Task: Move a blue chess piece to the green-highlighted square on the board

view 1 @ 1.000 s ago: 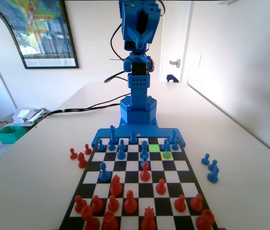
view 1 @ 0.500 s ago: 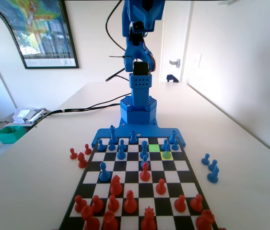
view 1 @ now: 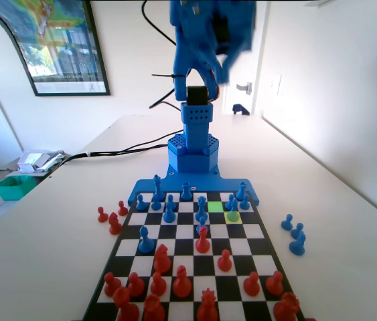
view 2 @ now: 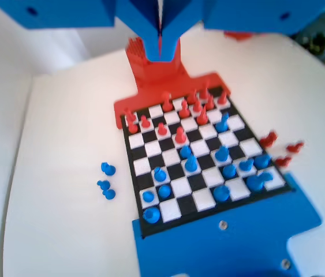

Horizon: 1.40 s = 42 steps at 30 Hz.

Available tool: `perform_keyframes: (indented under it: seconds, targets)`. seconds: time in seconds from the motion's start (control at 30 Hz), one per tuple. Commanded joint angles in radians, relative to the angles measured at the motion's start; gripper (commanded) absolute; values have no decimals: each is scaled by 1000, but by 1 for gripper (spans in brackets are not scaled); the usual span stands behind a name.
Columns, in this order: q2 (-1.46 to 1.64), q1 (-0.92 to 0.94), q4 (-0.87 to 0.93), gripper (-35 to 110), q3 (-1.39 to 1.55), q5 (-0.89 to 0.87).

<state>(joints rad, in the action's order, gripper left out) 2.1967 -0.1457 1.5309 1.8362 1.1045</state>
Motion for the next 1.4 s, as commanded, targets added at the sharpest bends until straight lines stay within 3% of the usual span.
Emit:
perform_keyframes:
  seconds: [0.0, 0.53, 1.37]
  targets:
    - [-29, -41, -60, 1, 58, -80]
    - [-235, -120, -353, 7, 316, -252]
    - [-483, -129, -621, 9, 400, -219]
